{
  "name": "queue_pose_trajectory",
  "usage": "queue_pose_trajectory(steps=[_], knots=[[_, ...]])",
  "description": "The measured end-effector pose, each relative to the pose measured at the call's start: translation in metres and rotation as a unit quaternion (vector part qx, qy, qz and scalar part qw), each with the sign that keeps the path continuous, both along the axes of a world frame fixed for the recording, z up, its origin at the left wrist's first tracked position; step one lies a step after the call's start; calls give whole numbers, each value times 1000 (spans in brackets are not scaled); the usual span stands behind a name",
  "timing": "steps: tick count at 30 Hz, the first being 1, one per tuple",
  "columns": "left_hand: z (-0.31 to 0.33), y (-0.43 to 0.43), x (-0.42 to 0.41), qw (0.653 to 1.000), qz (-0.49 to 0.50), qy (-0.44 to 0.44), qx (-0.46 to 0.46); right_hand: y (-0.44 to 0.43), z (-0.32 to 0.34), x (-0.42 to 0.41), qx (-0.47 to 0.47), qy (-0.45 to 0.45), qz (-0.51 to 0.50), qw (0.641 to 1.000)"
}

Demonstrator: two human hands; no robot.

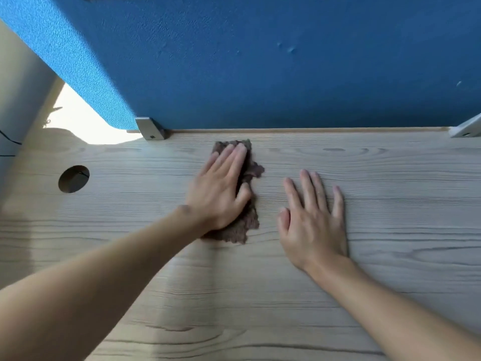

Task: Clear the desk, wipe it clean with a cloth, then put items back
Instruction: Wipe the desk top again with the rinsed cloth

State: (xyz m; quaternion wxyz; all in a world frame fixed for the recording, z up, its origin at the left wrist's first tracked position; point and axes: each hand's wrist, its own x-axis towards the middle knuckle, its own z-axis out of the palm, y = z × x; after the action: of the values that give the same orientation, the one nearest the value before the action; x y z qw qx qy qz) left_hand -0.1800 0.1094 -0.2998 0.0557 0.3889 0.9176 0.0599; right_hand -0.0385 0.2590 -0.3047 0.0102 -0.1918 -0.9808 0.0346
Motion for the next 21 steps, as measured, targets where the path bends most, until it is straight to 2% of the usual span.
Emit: queue_pose_trajectory(steps=[2,3,4,7,9,11,13,15,16,19,21], knots=[[0,13,-27,995,100,-2,-7,-1,0,1,2,-3,0,1000],[-1,18,-26,994,109,9,-4,-1,0,1,2,-1,-1,1000],[-2,20,-17,996,91,16,10,0,-1,0,2,0,-2,1000],[-2,7,31,995,-93,15,22,0,0,0,-4,3,0,1000],[-3,2,22,989,-150,-5,10,0,0,0,0,1,3,1000],[-3,13,-16,996,-88,9,25,0,0,0,-2,8,0,1000],[-1,24,-52,998,39,37,15,0,0,1,-1,5,5,1000],[-3,29,-49,994,102,44,1,2,-1,1,-2,4,0,1000],[-3,26,-35,995,90,38,9,2,-1,-1,-2,5,-1,1000],[1,-7,16,997,-80,8,3,3,-1,-1,-4,6,2,1000],[1,-26,0,994,-114,1,-6,2,-1,0,-3,5,4,1000]])
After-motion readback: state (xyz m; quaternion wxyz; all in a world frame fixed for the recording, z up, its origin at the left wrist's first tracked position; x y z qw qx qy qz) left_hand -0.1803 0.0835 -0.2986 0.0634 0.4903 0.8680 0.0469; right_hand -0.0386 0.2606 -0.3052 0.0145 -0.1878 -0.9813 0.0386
